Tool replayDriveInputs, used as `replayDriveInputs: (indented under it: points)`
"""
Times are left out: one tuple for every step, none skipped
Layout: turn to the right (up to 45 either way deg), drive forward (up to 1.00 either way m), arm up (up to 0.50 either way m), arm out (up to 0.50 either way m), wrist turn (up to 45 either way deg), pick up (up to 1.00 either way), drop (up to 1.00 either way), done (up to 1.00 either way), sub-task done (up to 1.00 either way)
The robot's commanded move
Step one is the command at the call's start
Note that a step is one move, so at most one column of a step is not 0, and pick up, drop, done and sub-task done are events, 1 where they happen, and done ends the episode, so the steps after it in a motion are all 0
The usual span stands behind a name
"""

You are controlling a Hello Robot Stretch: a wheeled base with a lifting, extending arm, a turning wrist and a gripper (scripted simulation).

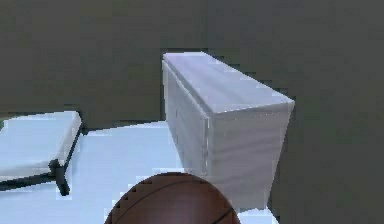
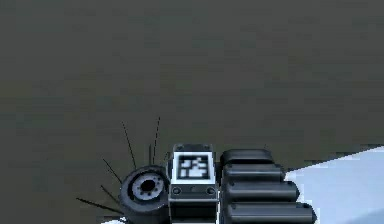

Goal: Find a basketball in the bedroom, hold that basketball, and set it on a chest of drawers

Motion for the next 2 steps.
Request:
replayDriveInputs:
  points:
    - [15.0,0.00,0.00,0.00,0.0,0.00,0.00,0.00,0.00]
    - [0.0,0.70,0.00,0.00,0.0,0.00,0.00,0.00,0.00]
